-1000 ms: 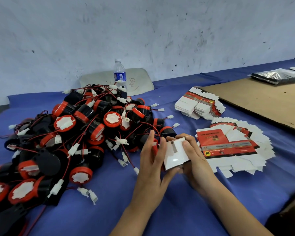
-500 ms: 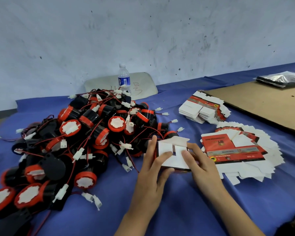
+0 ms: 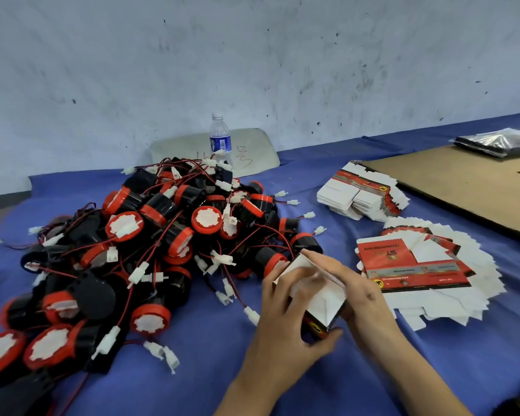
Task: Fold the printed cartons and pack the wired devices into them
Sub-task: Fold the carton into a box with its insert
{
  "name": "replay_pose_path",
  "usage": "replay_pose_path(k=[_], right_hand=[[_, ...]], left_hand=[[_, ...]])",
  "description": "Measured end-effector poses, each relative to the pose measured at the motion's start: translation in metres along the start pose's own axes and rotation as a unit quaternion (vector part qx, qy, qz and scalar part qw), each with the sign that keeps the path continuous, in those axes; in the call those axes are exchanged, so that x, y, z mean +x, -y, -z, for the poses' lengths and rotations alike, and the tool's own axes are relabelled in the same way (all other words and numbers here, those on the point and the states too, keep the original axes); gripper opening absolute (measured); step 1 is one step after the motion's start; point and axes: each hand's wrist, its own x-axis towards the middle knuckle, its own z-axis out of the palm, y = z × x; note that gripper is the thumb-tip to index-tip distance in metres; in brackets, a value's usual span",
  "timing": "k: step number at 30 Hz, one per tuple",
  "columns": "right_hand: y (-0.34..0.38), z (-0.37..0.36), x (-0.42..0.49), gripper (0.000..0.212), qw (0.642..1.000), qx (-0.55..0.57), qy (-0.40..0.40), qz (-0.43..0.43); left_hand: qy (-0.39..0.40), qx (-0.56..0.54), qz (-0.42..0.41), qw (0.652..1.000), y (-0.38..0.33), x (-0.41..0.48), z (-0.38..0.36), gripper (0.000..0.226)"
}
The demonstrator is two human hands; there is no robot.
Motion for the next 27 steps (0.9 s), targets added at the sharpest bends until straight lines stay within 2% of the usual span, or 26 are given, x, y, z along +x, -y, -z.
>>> replay_pose_path(k=[1, 3, 4, 7, 11, 13, 15, 17, 22, 27], right_hand=[[0.001, 0.000, 0.001, 0.049, 0.999, 0.038, -0.002, -0.025], [0.000, 0.000, 0.001, 0.034, 0.996, 0.077, -0.005, -0.036], [-0.001, -0.001, 0.000, 0.025, 0.997, 0.066, -0.009, -0.027], [-0.004, 0.000, -0.001, 0.018, 0.997, 0.054, -0.024, -0.041], [-0.002, 0.001, 0.002, 0.041, 0.993, 0.108, -0.015, -0.054], [-0.001, 0.001, 0.003, 0.047, 0.985, 0.162, -0.014, -0.057], [0.000, 0.002, 0.003, 0.051, 0.980, 0.187, -0.005, -0.063], [-0.001, 0.002, 0.003, 0.052, 0.984, 0.160, 0.003, -0.078], [-0.002, 0.001, 0.002, 0.040, 0.994, 0.074, -0.008, -0.081], [-0.004, -0.002, -0.001, 0.037, 0.997, 0.024, -0.047, -0.054]], left_hand=[[-0.012, 0.004, -0.011, 1.000, 0.001, 0.000, 0.000, 0.062], [-0.044, -0.006, -0.030, 0.999, 0.000, 0.000, 0.000, 0.056], [-0.066, -0.025, -0.033, 0.997, -0.001, -0.001, -0.001, 0.056], [-0.114, -0.072, -0.029, 0.990, -0.005, 0.000, -0.001, 0.065], [-0.110, -0.077, -0.017, 0.991, -0.009, 0.002, 0.003, 0.090], [-0.091, -0.079, 0.027, 0.992, -0.012, -0.001, 0.001, 0.106], [-0.062, -0.076, 0.095, 0.991, -0.015, -0.002, 0.001, 0.112], [-0.049, -0.051, 0.120, 0.990, -0.014, -0.001, 0.002, 0.108], [-0.058, 0.009, 0.087, 0.994, -0.008, 0.001, 0.006, 0.091], [-0.054, 0.055, 0.055, 0.996, -0.005, 0.001, 0.004, 0.089]])
